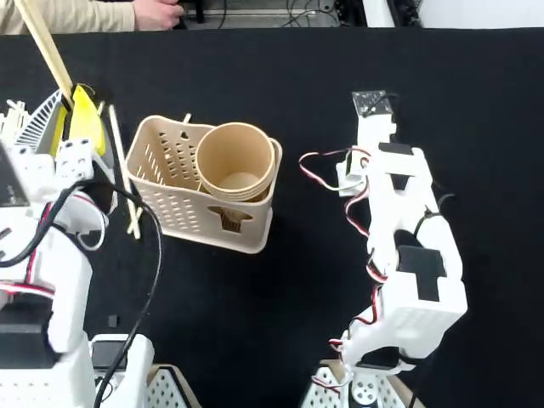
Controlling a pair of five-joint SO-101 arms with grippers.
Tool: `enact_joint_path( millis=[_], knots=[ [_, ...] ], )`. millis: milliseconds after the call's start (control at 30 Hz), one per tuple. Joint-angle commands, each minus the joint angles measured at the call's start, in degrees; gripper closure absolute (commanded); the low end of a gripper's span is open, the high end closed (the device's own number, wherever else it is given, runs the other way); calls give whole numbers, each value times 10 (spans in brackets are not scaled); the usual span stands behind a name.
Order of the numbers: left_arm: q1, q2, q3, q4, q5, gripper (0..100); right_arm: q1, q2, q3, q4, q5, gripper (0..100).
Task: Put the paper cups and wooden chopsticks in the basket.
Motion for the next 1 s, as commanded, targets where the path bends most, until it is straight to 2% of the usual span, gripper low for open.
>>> enact_joint_path(
  millis=[0,267,367,633,700,833,967],
  knots=[
    [19,-11,32,-42,8,971,-8,-2,-12,-9,5,986],
    [85,-15,195,-203,8,971,-8,-2,-12,-9,5,986],
    [95,-15,231,-234,8,971,-8,-2,-12,-9,5,986],
    [92,-15,272,-227,5,966,-8,-2,-12,-9,5,986],
    [92,-15,273,-205,6,923,-8,-2,-12,-9,5,986],
    [92,-15,273,-170,21,754,-8,-2,-12,-9,5,986],
    [70,-15,272,-167,71,737,-8,-2,-12,-9,5,986]
  ],
)
